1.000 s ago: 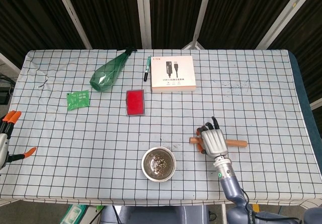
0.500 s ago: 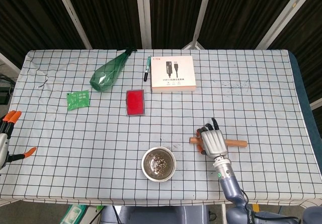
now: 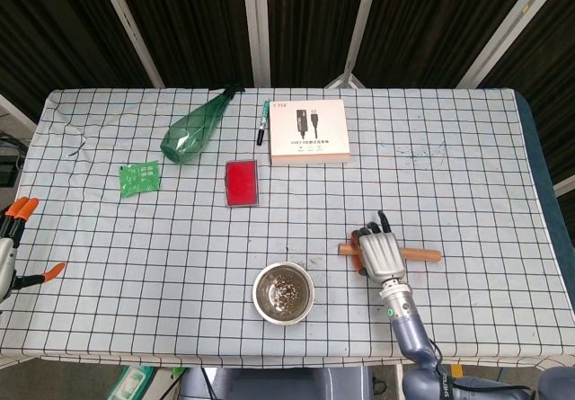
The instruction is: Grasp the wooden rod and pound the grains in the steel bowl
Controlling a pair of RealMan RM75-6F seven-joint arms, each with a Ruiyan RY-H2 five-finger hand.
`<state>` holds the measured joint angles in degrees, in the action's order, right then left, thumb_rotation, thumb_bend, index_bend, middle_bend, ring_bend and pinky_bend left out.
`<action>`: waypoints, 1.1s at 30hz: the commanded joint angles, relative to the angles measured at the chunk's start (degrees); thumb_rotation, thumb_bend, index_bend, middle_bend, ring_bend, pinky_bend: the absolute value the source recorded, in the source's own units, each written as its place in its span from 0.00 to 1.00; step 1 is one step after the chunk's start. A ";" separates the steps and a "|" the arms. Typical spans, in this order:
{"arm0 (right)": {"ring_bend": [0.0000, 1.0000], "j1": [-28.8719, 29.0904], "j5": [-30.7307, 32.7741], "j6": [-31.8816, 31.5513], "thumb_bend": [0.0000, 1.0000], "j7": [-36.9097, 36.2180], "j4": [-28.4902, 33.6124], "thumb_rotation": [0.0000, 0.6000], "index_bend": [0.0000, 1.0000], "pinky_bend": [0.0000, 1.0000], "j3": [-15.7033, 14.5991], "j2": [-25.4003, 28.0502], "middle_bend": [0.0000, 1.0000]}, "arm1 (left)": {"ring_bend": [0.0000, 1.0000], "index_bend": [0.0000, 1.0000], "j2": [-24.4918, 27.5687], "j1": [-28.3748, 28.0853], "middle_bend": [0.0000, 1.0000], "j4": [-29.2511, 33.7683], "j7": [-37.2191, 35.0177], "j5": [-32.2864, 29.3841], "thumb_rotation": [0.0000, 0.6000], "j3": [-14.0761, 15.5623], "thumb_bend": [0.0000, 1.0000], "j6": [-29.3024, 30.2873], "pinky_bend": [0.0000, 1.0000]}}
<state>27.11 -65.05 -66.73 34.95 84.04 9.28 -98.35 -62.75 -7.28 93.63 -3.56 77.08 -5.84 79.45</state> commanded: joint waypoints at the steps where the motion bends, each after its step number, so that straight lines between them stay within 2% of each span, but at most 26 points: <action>1: 0.31 0.03 -0.26 -0.26 0.50 -0.01 0.05 1.00 0.59 0.00 -0.12 0.00 0.52 | 0.00 0.00 -0.01 -0.01 0.00 0.01 -0.01 0.00 1.00 0.00 0.02 0.00 0.00; 5: 0.41 0.00 -0.89 -0.75 0.52 -0.25 0.35 1.00 0.66 0.00 -0.39 0.16 0.58 | 0.00 0.00 0.01 -0.01 0.00 0.05 -0.03 0.02 1.00 0.01 0.02 0.00 0.00; 8: 0.45 -0.07 -1.44 -1.17 0.52 -0.51 0.65 1.00 0.69 0.00 -0.65 0.44 0.60 | 0.00 0.00 0.00 -0.01 0.00 0.06 -0.02 0.04 1.00 0.03 0.02 0.02 0.00; 20: 0.48 -0.71 -4.58 -3.50 0.52 -3.33 3.58 1.00 0.72 0.00 -1.03 2.61 0.62 | 0.00 0.00 -0.03 0.04 0.00 0.15 0.06 -0.01 1.00 0.05 0.02 0.13 0.00; 27: 0.50 -2.37 -7.01 -5.69 0.52 -14.48 8.61 1.00 0.74 0.00 0.76 4.63 0.64 | 0.00 0.00 0.15 0.08 0.00 0.58 -0.34 -0.34 1.00 0.01 0.02 -0.08 0.00; 33: 0.52 -3.42 -10.93 -8.17 0.52 -21.80 10.26 1.00 0.76 0.00 1.32 6.43 0.65 | 0.00 0.00 0.10 0.16 0.00 0.87 -0.26 -0.53 1.00 0.03 0.02 -0.07 0.00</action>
<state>24.38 -74.26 -73.61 15.50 93.21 10.15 -92.96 -62.65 -7.12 94.49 -3.81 76.56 -5.81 79.39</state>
